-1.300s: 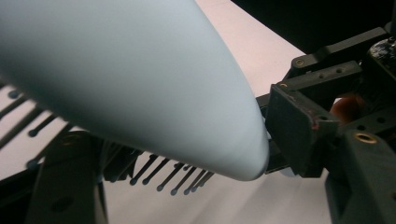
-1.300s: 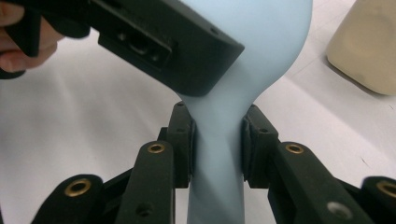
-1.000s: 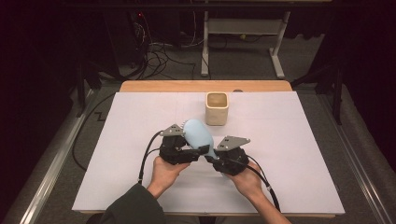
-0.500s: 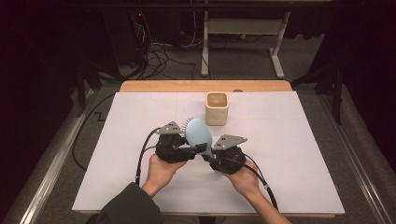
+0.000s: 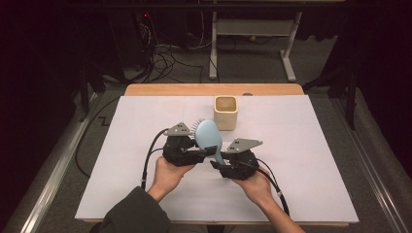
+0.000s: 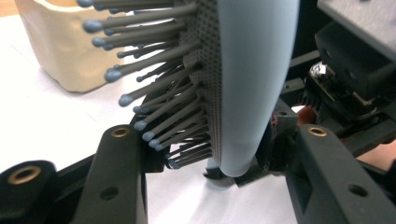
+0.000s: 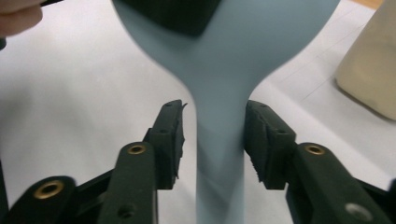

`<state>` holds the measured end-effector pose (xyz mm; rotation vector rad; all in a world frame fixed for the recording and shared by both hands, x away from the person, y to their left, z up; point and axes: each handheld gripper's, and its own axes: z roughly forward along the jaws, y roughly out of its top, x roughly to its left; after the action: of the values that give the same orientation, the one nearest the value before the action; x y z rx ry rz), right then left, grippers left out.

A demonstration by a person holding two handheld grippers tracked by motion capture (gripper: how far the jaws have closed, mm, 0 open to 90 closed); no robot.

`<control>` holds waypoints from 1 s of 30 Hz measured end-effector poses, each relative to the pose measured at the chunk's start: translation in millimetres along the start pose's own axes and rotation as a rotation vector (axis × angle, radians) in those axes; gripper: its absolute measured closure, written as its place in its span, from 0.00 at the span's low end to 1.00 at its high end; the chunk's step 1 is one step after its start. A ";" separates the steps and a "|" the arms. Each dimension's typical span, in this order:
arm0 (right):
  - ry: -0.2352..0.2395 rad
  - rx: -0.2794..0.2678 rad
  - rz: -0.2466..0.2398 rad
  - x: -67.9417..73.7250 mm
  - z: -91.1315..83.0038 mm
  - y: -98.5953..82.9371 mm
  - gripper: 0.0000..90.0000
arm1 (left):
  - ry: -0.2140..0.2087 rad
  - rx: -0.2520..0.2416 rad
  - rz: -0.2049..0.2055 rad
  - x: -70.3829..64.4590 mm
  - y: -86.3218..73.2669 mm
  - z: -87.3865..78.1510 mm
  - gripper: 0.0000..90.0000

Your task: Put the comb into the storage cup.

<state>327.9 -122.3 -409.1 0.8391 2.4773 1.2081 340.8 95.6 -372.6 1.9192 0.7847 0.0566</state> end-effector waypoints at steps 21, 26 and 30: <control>-0.007 -0.085 0.070 -19.3 -27.4 -26.7 0.43 | 0.051 -0.040 -0.007 13.8 15.1 -13.4 0.60; -0.040 -0.096 0.080 -25.5 -37.4 -37.5 0.41 | 0.056 -0.060 -0.028 19.4 17.8 -17.3 0.60; -0.064 -0.111 0.092 -33.0 -47.5 -45.8 0.40 | 0.059 -0.067 -0.038 23.3 19.9 -19.0 0.60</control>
<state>314.8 -194.5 -416.2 0.9551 2.3212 1.3142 361.9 118.0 -353.9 1.8460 0.8477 0.1152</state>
